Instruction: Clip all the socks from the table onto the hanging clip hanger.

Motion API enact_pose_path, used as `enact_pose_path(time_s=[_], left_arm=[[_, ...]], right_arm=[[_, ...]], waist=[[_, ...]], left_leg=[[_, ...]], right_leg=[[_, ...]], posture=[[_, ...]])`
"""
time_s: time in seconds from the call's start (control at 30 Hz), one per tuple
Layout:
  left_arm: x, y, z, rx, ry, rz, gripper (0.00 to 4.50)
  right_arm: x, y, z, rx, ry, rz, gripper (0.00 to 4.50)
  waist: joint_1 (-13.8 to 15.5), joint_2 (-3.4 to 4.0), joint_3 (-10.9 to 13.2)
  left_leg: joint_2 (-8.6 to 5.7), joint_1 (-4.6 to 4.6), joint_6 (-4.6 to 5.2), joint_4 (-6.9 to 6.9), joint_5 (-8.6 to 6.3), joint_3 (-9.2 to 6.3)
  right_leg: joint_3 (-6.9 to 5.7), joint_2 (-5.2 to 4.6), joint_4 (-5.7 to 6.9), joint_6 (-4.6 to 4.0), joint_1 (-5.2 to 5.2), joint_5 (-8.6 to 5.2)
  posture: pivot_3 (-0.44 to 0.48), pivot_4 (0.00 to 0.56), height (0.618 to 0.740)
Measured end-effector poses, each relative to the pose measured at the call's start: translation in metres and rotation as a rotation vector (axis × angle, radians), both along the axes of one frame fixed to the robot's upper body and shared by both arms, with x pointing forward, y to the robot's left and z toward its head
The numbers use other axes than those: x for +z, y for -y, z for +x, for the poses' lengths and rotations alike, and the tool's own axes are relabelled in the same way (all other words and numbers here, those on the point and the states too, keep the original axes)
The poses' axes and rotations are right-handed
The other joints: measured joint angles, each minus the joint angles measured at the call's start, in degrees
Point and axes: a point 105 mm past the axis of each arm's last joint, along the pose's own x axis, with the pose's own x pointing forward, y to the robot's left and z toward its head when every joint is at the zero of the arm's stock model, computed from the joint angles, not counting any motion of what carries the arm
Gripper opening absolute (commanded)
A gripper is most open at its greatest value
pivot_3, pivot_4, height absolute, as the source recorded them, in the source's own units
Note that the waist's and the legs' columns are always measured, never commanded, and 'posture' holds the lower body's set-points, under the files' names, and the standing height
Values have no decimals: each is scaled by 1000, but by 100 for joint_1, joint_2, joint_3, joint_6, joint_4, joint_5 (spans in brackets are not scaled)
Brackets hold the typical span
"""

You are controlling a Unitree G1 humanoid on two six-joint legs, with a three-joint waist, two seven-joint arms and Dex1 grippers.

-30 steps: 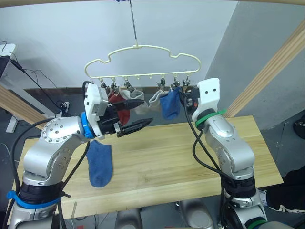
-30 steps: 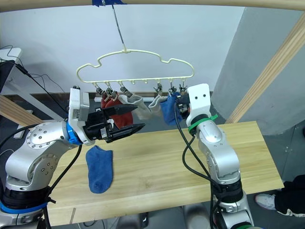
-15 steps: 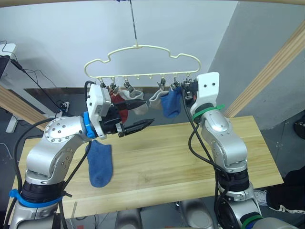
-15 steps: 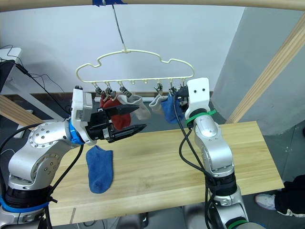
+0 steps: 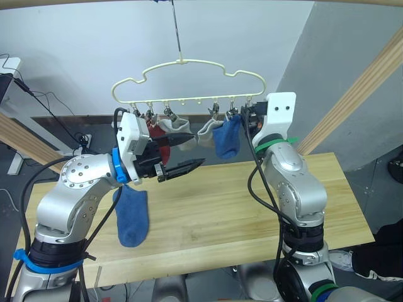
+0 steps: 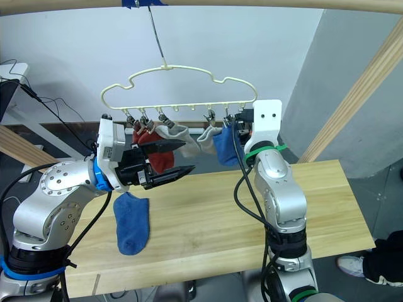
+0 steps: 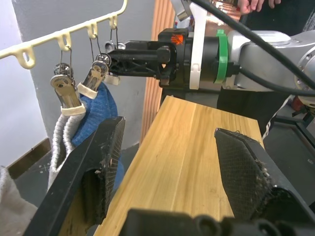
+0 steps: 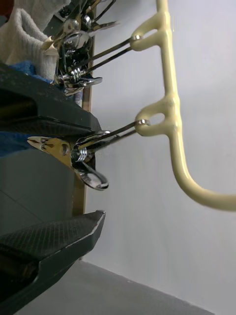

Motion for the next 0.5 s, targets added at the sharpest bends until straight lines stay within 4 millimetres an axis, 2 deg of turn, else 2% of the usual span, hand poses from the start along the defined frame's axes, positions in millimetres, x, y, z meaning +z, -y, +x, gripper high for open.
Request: enact_pose_path(time_s=[0.5], left_arm=[[-2, 1, -1, -10, -2, 9, 3220]], right_arm=[[1, -4, -6, 4, -41, 54, 2370]], waist=[[-3, 0, 0]], left_leg=[[0, 0, 0, 0, 0, 0]], right_leg=[[0, 0, 0, 0, 0, 0]], posture=[[-177, 266, 740]])
